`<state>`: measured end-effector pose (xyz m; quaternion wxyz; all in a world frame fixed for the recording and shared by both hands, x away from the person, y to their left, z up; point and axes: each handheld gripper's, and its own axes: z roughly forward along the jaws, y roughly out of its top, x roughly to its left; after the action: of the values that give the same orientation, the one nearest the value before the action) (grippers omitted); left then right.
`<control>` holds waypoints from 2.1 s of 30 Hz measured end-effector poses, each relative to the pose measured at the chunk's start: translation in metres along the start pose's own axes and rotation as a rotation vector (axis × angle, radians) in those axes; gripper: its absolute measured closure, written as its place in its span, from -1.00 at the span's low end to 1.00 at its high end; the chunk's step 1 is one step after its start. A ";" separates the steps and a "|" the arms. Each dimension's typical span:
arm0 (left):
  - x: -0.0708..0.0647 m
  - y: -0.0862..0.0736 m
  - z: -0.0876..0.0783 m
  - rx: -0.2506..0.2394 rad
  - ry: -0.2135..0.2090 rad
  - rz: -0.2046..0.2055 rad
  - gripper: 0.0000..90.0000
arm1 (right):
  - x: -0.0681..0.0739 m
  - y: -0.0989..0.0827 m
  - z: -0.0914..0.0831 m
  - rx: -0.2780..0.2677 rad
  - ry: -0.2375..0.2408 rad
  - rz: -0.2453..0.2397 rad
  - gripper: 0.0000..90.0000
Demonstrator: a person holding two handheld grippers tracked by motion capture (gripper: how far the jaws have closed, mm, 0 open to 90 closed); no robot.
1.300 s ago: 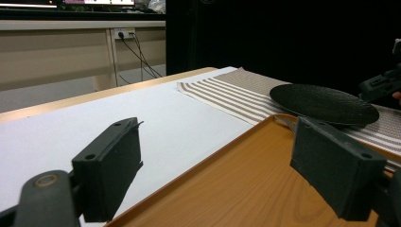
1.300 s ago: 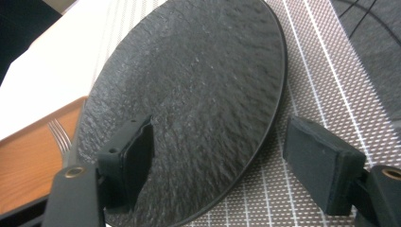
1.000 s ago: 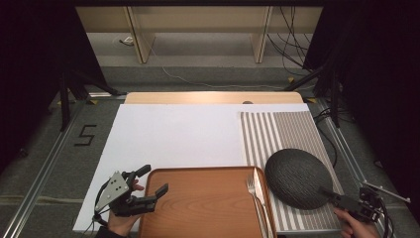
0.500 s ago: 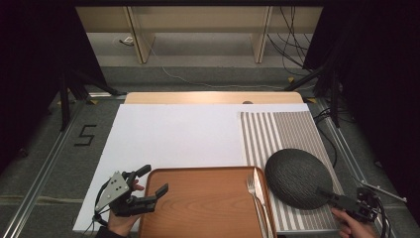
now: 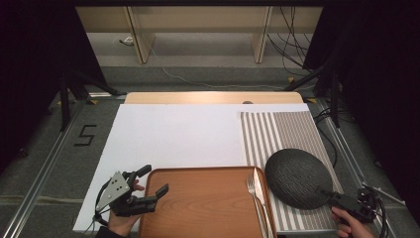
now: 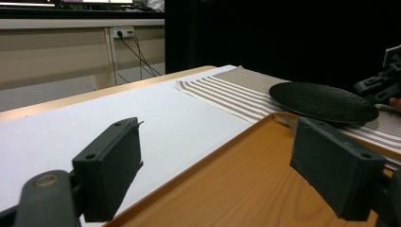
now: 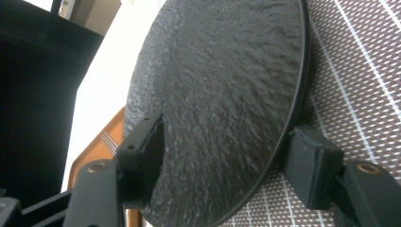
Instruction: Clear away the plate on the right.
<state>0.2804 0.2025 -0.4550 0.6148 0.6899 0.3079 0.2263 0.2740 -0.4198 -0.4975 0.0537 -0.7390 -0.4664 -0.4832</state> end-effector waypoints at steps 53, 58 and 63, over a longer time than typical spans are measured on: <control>0.000 0.000 0.001 0.004 -0.003 0.002 -0.63 | -0.022 0.000 0.002 -0.093 0.108 0.240 0.92; 0.000 0.000 0.001 0.005 -0.003 0.002 -0.63 | -0.023 -0.001 0.002 -0.107 0.115 0.262 0.93; 0.000 0.000 0.001 0.006 -0.002 0.003 -0.63 | -0.023 -0.001 0.001 -0.114 0.121 0.283 0.93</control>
<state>0.2811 0.2020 -0.4551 0.6128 0.6924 0.3070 0.2253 0.2717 -0.4335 -0.5163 0.1073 -0.7687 -0.3253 -0.5401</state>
